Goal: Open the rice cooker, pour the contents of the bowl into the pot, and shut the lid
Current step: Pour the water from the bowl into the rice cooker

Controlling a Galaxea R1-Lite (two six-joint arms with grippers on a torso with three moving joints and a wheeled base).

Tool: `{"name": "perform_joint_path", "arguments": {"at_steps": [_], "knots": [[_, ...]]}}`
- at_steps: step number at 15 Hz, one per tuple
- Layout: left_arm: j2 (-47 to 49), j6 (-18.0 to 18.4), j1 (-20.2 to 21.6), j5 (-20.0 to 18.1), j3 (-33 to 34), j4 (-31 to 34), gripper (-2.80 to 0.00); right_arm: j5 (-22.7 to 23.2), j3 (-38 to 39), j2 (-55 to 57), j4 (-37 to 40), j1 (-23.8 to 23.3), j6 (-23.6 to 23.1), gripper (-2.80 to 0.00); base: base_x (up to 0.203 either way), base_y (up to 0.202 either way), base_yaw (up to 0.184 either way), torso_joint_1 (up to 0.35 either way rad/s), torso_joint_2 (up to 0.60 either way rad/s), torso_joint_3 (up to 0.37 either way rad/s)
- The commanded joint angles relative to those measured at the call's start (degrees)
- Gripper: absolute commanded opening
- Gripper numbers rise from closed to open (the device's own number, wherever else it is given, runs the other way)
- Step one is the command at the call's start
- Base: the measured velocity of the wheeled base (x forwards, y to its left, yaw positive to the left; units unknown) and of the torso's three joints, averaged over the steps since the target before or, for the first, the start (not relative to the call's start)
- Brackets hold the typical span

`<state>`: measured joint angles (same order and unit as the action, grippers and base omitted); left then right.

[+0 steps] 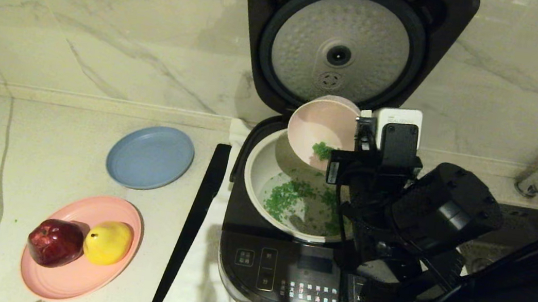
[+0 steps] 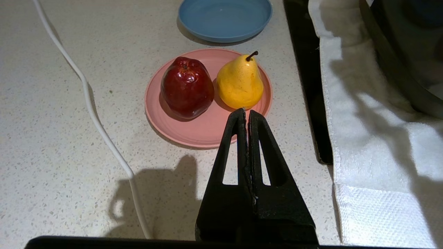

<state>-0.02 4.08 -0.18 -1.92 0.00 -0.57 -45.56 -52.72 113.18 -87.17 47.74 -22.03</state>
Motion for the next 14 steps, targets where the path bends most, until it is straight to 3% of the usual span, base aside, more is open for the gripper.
{"name": "perform_joint_path", "arguments": {"at_steps": [1,5,8,11,14], "knots": [[0.0,0.1,0.0,0.0,0.3,0.0,-2.80,-0.6,-1.0,-1.1,-0.5,0.2,-0.9,-2.80,0.000,0.000,0.000,0.000,0.00,0.000],[0.0,0.1,0.0,0.0,0.3,0.0,-2.80,-4.8,-5.6,-11.5,7.6,1.1,-1.3,-2.80,0.000,0.000,0.000,0.000,0.00,0.000],[0.0,0.1,0.0,0.0,0.3,0.0,-2.80,-6.9,-7.0,-17.8,21.6,2.2,0.1,-2.80,0.000,0.000,0.000,0.000,0.00,0.000],[0.0,0.1,0.0,0.0,0.3,0.0,-2.80,-7.5,-7.3,-21.5,36.1,2.4,7.3,-2.80,0.000,0.000,0.000,0.000,0.00,0.000],[0.0,0.1,0.0,0.0,0.3,0.0,-2.80,-6.9,-7.7,-26.1,57.7,2.4,18.8,-2.80,0.000,0.000,0.000,0.000,0.00,0.000]]}}
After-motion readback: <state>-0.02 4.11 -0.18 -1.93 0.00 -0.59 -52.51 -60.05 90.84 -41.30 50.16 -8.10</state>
